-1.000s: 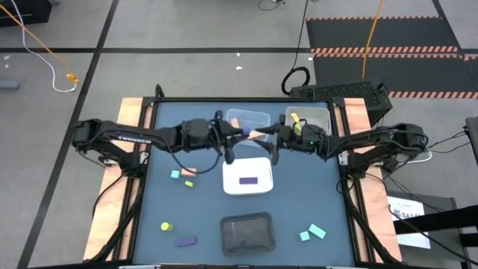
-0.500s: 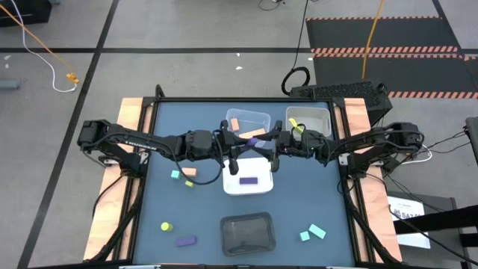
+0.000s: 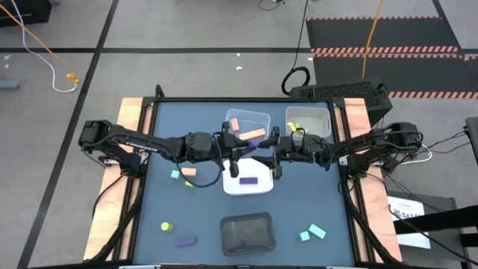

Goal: Sort & place blocks by color
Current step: Put the top purple rectangle block into the white bin

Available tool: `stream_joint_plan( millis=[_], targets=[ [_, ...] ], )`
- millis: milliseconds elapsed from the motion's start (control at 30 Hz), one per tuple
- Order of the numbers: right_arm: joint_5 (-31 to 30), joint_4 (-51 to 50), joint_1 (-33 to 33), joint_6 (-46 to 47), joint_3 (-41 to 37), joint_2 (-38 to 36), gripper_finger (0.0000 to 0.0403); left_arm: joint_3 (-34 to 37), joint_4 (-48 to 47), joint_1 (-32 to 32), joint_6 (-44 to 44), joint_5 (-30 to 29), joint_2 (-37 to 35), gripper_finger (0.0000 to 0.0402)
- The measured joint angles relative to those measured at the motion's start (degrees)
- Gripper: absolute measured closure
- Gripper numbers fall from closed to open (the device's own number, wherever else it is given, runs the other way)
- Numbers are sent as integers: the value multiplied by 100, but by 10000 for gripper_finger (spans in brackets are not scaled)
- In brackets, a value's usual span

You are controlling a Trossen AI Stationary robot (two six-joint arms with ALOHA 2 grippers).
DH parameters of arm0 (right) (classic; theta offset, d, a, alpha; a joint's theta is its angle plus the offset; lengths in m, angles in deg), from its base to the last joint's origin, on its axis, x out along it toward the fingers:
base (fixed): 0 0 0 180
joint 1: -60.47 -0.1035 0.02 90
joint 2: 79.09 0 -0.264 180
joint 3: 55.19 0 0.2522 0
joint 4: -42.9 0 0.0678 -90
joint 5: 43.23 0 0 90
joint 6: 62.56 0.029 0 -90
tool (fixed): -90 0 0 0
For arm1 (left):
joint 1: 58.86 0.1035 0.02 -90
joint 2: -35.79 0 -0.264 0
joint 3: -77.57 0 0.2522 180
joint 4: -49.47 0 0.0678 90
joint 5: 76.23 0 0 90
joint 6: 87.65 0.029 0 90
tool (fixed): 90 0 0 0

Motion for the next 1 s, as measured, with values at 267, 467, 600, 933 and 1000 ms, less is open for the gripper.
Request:
stream_joint_plan(
  millis=[267,467,600,933,1000],
  targets=[
    [0,67,0,2,-4,0,237,0,230,-28,50,123,-4,345],
    [-4,171,2,1,44,0,251,0,256,-28,41,181,-4,345],
    [-3,68,2,-24,194,-2,252,0,260,-63,71,177,-7,345],
    [-2,106,2,79,328,338,253,0,291,-76,174,198,-9,345],
    [-13,109,2,130,429,515,260,0,293,-76,175,198,-9,345]
  ],
)
